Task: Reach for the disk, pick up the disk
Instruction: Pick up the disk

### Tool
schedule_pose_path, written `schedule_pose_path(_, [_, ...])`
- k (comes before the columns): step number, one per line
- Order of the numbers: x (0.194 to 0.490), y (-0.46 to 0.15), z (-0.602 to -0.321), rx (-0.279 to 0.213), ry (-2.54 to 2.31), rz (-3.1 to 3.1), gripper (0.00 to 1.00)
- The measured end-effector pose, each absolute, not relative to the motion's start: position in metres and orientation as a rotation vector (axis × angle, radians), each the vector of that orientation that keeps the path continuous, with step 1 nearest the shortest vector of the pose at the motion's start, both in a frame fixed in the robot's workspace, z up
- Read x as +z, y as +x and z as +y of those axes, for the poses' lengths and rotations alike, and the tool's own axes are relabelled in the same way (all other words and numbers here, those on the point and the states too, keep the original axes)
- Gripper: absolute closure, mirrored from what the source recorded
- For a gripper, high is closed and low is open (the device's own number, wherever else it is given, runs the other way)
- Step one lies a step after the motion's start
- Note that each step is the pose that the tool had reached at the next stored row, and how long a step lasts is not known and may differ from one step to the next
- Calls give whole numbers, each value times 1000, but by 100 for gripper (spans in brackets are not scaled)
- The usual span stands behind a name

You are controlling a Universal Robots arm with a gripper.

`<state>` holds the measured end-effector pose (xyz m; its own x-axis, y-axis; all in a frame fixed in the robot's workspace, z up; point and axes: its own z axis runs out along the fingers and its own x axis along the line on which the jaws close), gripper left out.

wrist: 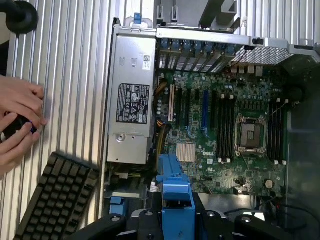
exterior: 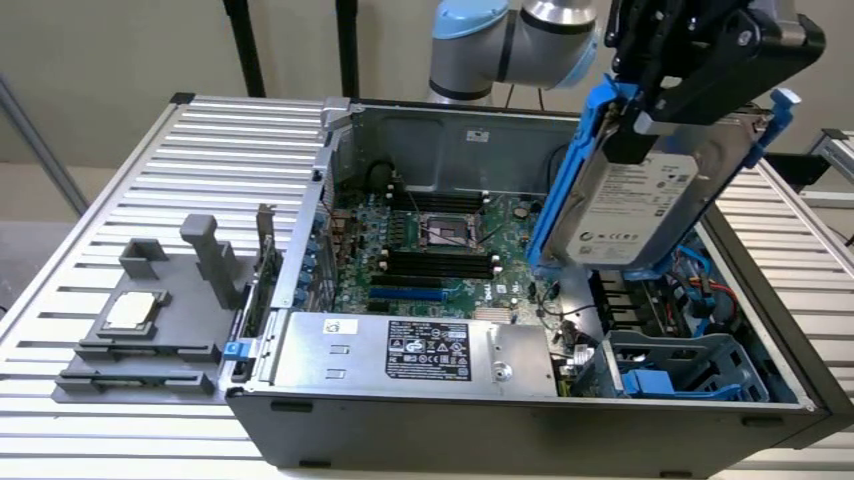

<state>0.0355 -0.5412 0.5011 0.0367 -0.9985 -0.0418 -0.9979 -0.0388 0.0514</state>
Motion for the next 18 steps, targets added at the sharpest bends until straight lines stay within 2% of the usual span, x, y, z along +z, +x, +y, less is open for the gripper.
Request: schedule_pose_path(18, [508, 103, -578, -103, 2256, -2172, 67])
